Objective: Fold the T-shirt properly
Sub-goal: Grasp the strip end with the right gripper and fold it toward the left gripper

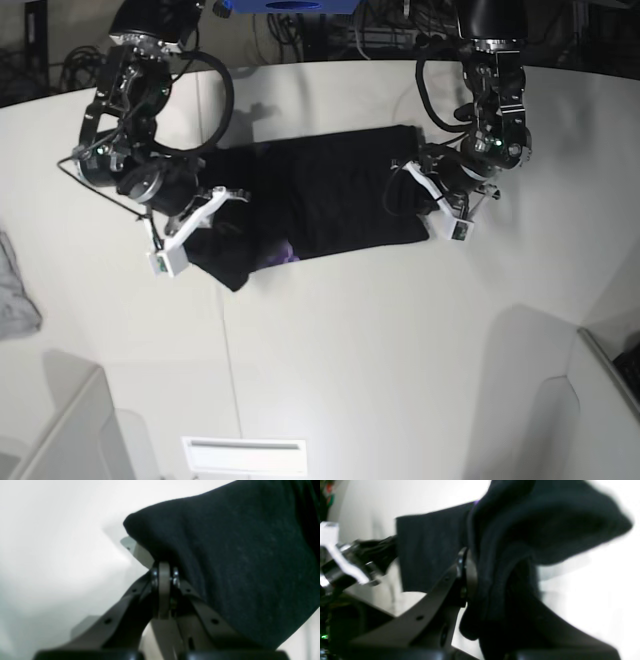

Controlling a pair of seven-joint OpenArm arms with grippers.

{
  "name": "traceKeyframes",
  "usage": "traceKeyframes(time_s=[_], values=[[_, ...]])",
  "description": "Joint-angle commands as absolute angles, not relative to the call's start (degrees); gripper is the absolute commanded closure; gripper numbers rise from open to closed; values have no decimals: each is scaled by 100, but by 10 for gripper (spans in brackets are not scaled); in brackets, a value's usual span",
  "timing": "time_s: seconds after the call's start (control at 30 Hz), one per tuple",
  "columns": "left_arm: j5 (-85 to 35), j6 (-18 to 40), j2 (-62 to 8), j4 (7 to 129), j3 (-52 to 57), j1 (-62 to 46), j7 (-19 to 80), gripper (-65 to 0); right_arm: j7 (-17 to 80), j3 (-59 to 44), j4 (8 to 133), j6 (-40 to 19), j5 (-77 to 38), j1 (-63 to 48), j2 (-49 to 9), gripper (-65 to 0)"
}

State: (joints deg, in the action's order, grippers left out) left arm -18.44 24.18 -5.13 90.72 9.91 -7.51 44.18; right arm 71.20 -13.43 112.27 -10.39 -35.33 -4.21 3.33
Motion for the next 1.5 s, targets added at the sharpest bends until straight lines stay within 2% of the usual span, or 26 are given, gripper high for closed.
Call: traceKeyframes(time_s=[0.0, 0.13, 0.4, 0.83, 1.3, 1.47], values=[[-1930, 2457, -541, 9156, 998, -690, 4312, 0, 6985, -1332, 11327, -1042, -3626, -321, 338, 0], [-1930, 2457, -558, 9156, 1024, -708, 4312, 0, 6985, -954, 11407, -1042, -3626, -400, 418, 0], [-1930, 2457, -567, 9156, 1042, -734, 4312, 0, 6352, -215, 11407, -998, -3626, -690, 558, 0], [-1930, 2457, -585, 9156, 1051, -743, 4312, 0, 5727, 1130, 11398, -66, -3626, -760, 505, 0], [-1930, 2457, -593, 9156, 1051, -760, 4312, 0, 5631, 1490, 11363, 13, -3626, -892, 505, 0], [-1930, 2457, -593, 9156, 1051, -760, 4312, 0, 5279, 1604, 11134, 22, -3626, -875, 505, 0]])
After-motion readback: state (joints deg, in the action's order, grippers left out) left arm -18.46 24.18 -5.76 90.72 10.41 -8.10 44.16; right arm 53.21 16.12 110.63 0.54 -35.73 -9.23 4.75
